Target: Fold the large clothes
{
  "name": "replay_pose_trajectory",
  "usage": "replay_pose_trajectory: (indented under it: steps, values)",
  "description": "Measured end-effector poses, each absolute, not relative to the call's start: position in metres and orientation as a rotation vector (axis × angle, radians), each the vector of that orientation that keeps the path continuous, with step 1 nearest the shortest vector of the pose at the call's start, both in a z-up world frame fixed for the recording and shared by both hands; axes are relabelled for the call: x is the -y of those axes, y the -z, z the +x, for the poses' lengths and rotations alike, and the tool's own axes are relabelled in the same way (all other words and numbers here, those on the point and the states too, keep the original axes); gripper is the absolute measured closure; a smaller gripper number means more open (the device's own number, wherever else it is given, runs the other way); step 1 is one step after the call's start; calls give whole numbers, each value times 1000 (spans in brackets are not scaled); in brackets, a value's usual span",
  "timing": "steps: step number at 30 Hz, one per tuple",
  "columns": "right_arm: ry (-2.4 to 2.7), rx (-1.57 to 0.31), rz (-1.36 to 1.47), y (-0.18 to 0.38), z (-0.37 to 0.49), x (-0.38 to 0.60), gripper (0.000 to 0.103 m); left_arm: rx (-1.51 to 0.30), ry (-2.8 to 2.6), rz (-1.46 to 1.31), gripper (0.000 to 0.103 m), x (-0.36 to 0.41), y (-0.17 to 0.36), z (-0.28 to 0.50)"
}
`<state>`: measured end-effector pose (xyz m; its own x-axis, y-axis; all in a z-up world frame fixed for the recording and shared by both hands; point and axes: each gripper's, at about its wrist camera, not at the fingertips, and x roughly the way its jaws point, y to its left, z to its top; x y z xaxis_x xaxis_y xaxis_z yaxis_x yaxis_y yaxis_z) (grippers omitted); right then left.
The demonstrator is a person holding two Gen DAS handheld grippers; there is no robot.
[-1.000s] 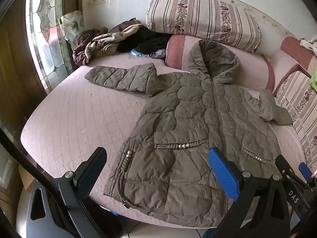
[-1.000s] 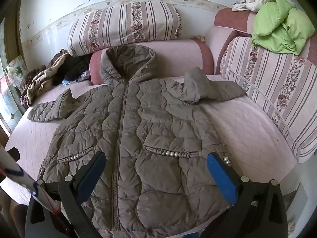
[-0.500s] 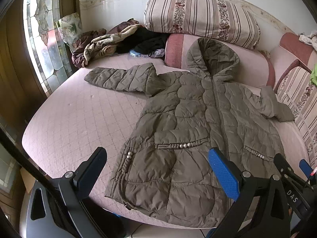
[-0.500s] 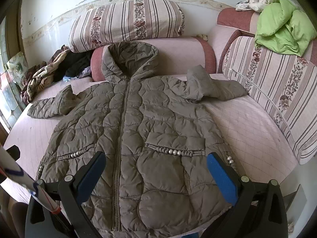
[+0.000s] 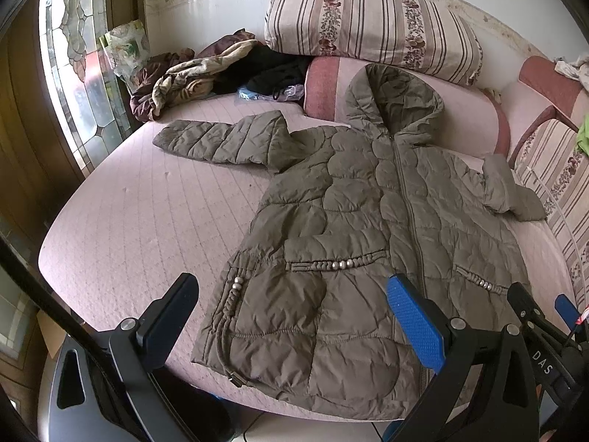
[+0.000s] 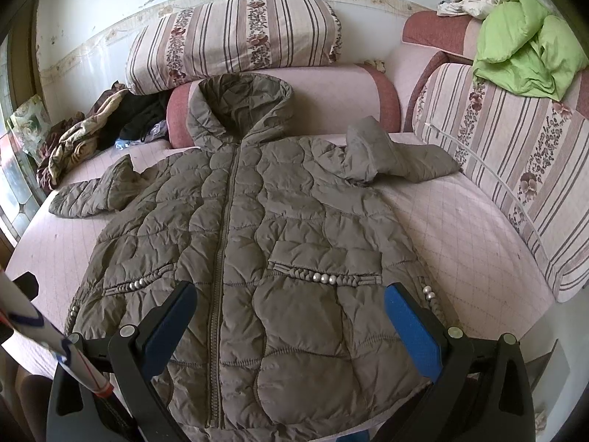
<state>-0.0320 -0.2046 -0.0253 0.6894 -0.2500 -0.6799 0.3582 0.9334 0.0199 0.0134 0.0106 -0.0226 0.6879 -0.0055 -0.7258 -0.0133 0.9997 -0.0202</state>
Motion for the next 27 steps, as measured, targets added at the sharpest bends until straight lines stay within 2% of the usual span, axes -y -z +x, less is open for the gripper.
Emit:
replay_pose_trajectory:
  steps: [20,27]
  values:
    - [353,-759,168,32,-33,212,0,-869,13,-12,1,-6,31,20]
    - [437,-746,127,19,-46,228,0,-881,6,20,1,-6,48,48]
